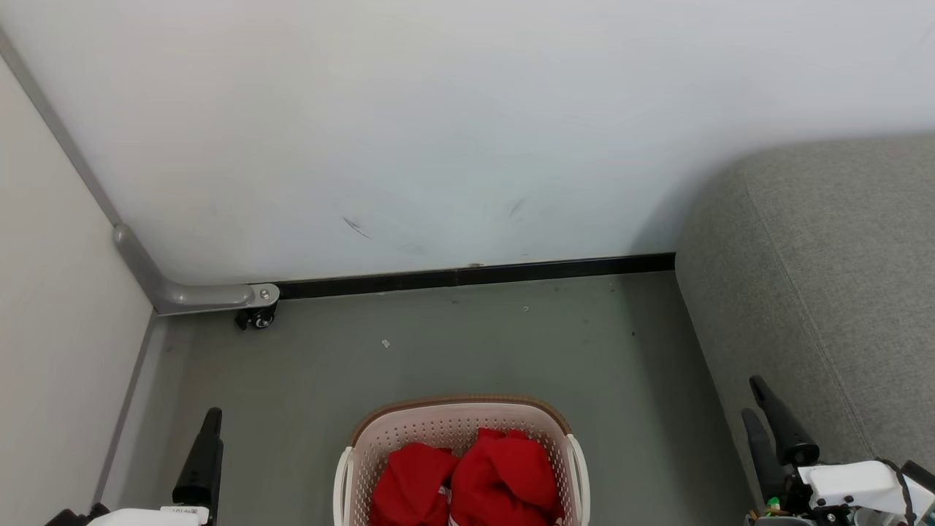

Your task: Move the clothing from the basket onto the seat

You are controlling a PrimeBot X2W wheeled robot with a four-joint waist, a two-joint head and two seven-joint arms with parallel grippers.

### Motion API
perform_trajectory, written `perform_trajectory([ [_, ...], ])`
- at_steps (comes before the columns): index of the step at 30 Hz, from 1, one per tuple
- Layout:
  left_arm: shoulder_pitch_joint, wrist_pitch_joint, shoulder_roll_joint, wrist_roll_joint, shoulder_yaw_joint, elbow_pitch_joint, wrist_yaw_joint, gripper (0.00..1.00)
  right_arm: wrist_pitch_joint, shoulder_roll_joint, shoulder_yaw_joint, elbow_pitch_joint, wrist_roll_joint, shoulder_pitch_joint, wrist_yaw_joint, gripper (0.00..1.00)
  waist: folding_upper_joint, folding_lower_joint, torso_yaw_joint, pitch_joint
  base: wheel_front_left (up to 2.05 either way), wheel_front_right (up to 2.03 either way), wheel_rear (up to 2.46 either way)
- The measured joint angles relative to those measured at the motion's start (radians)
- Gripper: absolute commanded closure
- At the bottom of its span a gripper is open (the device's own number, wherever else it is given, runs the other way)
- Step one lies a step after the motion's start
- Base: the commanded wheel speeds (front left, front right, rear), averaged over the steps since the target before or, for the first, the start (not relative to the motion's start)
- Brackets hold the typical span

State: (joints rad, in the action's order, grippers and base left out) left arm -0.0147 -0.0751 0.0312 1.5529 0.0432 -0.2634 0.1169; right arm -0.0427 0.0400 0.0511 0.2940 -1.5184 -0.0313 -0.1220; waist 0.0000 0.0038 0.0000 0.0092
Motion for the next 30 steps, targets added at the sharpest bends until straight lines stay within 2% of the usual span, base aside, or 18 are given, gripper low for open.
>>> perform_trajectory([
  [11,-0.018,0.079,0.046,-0.132,-0.058,0.037,0.0,0.0,0.056,0.037,-0.067,-0.003,0.131,-0.038,0.0,0.0,0.0,0.0098,-0.002,-0.003,0.0,0.0,0.0],
  [17,-0.018,0.11,0.071,-0.214,-0.089,0.04,0.0,0.0,0.081,0.053,-0.101,0.0,0.208,-0.041,0.0,0.0,0.0,0.0131,-0.003,-0.005,0.0,0.0,0.0],
  [24,-0.019,0.136,0.096,-0.314,-0.119,0.041,0.0,0.0,0.103,0.063,-0.122,0.002,0.315,-0.075,-0.001,0.0,0.0,0.0135,-0.004,-0.006,0.0,0.0,0.0],
  [30,-0.021,0.157,0.108,-0.423,-0.117,0.043,0.0,0.0,0.126,0.067,-0.118,-0.014,0.424,-0.081,-0.001,0.0,0.0,0.0093,-0.006,-0.003,0.0,0.0,0.0],
])
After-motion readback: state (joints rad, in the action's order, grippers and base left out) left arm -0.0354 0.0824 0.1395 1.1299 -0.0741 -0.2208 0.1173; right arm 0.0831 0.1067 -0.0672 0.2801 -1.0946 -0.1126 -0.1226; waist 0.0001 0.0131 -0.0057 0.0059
